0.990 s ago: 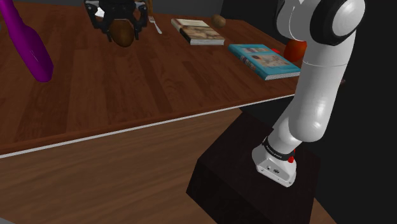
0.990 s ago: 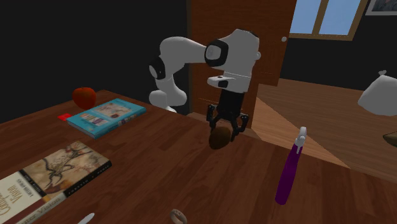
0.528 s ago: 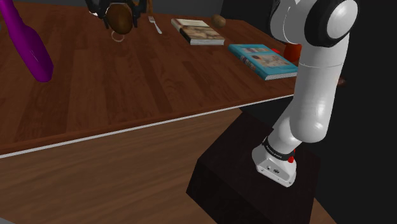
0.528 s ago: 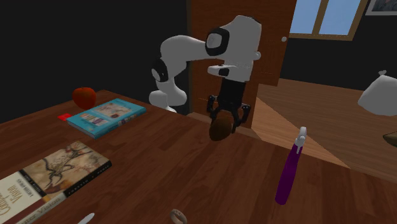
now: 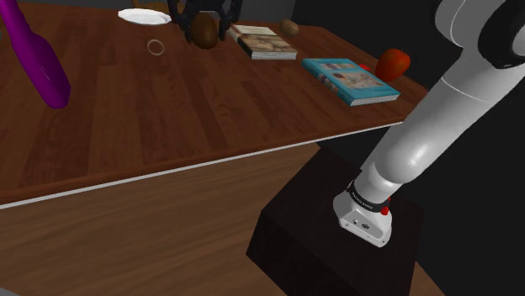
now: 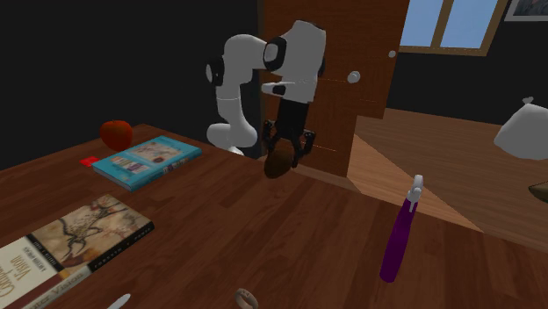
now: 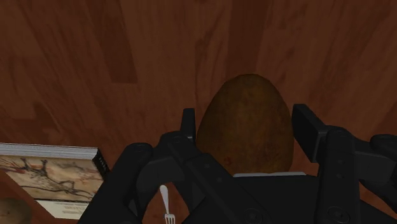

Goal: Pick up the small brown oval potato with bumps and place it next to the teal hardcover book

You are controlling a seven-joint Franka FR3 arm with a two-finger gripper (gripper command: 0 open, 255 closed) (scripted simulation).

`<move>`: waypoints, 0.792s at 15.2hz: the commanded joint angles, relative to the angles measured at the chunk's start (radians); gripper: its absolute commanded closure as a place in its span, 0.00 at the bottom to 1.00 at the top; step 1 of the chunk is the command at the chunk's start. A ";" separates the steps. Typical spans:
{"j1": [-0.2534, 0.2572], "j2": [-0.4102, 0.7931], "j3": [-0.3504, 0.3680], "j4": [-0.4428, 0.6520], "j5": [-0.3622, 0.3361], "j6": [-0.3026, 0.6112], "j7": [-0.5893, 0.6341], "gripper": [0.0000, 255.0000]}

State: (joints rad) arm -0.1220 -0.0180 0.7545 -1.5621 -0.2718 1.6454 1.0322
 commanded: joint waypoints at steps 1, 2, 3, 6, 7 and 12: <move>-0.033 -0.115 -0.038 -0.097 0.086 0.030 -0.068 1.00; -0.038 -0.170 -0.062 -0.144 0.122 0.042 -0.100 1.00; -0.037 -0.221 -0.089 -0.189 0.153 0.051 -0.130 1.00; -0.023 -0.359 -0.168 -0.312 0.223 0.066 -0.212 1.00; -0.016 -0.400 -0.194 -0.349 0.240 0.068 -0.236 1.00; 0.024 -0.591 -0.313 -0.514 0.288 0.056 -0.345 1.00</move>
State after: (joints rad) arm -0.1052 -0.5697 0.4689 -2.0453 0.0090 1.7079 0.7134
